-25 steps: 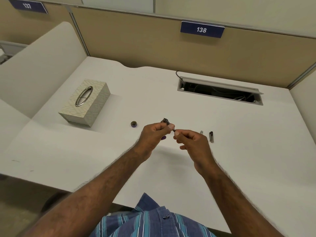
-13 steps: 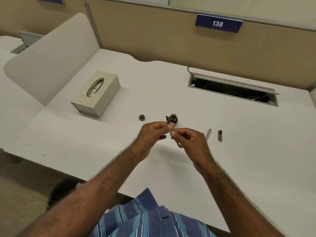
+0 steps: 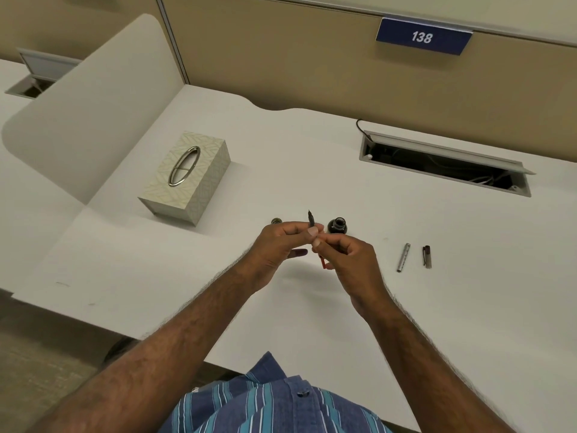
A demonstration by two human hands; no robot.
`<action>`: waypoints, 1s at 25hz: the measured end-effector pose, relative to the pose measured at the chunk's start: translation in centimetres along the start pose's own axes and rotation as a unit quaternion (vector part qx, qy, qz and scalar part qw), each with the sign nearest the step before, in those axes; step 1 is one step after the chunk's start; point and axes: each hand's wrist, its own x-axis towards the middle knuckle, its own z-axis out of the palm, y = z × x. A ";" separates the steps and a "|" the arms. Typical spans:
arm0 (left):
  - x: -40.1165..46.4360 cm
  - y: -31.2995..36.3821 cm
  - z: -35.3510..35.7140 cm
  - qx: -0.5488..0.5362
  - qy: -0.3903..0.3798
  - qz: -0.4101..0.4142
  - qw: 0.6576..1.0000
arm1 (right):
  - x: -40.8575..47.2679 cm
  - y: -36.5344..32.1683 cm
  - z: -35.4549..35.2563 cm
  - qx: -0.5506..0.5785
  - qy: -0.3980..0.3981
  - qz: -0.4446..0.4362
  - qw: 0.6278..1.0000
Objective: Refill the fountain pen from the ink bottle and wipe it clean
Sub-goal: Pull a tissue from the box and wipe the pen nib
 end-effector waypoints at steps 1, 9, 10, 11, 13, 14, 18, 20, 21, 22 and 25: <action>0.2 0.2 -0.6 0.002 -0.004 -0.001 1.000 | 0.3 -0.2 0.6 0.003 0.003 0.000 1.000; 2.1 1.4 -5.2 0.021 -0.033 0.003 0.999 | 2.1 -1.2 4.6 0.013 0.030 0.019 0.999; 2.3 1.5 -5.8 0.021 -0.028 0.008 0.999 | 2.4 -1.3 5.0 0.014 0.035 0.020 0.999; 2.5 1.8 -6.6 0.022 -0.019 0.015 0.999 | 2.7 -1.4 5.4 0.015 0.039 0.022 0.999; 3.0 2.4 -8.3 0.028 0.007 0.034 0.999 | 3.4 -1.7 6.4 0.019 0.044 0.026 0.999; 3.2 2.8 -9.3 0.035 0.022 0.048 0.998 | 3.7 -1.8 6.8 0.022 0.045 0.027 0.998; 4.2 4.7 -14.7 0.096 0.092 0.122 0.984 | 4.8 -2.3 8.8 0.032 0.038 0.039 0.998; 4.9 5.8 -18.1 0.146 0.125 0.155 0.969 | 5.3 -2.4 9.8 0.035 0.037 0.043 0.998; 5.3 6.4 -20.0 0.177 0.140 0.167 0.960 | 5.5 -2.3 10.2 0.036 0.039 0.046 0.998; 5.7 6.9 -21.7 0.209 0.149 0.174 0.951 | 5.8 -2.2 10.7 0.036 0.041 0.049 0.997; 6.7 8.4 -26.2 0.304 0.161 0.163 0.925 | 6.4 -2.0 11.9 0.038 0.047 0.056 0.997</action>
